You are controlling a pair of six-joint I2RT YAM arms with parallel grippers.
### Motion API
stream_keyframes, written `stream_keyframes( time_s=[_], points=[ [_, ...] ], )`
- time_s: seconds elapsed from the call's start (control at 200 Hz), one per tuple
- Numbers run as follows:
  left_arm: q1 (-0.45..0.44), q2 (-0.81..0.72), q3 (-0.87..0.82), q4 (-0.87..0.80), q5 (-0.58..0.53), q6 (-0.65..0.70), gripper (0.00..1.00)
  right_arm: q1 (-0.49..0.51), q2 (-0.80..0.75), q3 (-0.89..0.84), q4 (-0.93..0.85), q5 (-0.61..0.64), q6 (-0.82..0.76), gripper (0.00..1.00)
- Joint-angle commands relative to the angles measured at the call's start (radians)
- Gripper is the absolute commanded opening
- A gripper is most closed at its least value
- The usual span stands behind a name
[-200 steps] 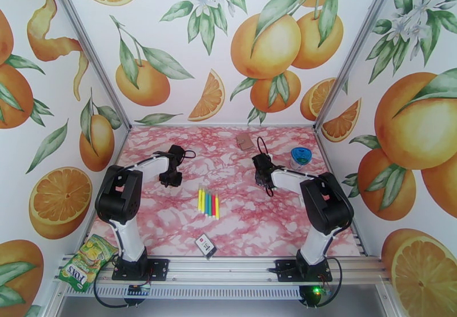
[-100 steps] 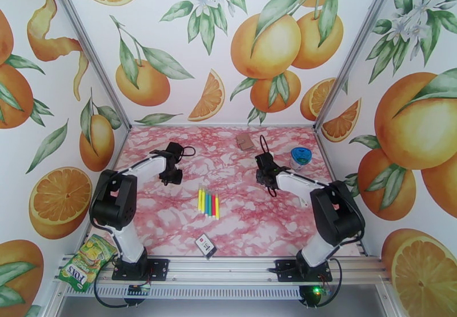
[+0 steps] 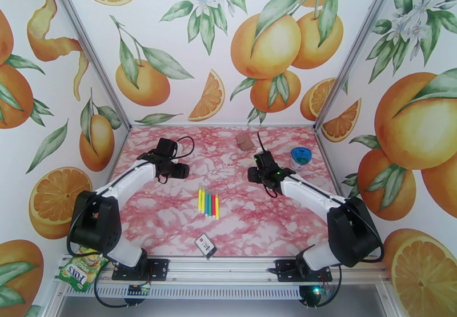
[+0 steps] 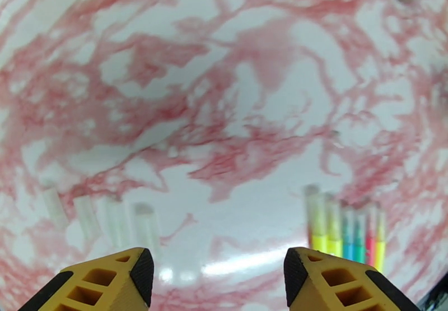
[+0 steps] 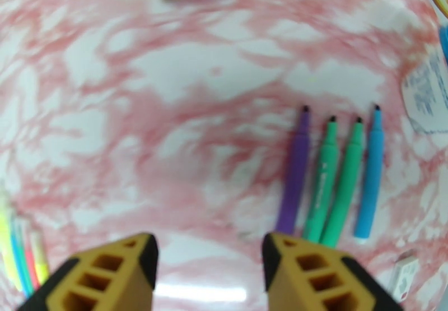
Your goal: Open the pen caps
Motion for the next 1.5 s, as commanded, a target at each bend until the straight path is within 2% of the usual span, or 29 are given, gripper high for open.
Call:
stream_keyframes(
  time_s=[0.0, 0.115, 0.62, 1.036, 1.496],
  points=[
    [0.02, -0.051, -0.033, 0.087, 0.154, -0.012, 0.67, 0.042, -0.029, 0.007, -0.052, -0.053, -0.007, 0.56],
    [0.034, -0.073, -0.048, 0.123, 0.209, -0.029, 0.68, 0.091, -0.029, 0.019, -0.072, -0.071, 0.009, 0.56],
    [0.051, -0.115, -0.064, 0.163, 0.219, -0.052, 0.69, 0.285, 0.067, 0.006, -0.02, -0.171, 0.067, 0.56],
    [0.058, -0.14, -0.102, 0.179, 0.205, -0.059, 0.69, 0.355, 0.198, 0.063, 0.011, -0.232, 0.065, 0.54],
    [0.064, -0.145, -0.125, 0.189, 0.202, -0.057, 0.69, 0.393, 0.285, 0.097, 0.034, -0.233, 0.09, 0.52]
  ],
)
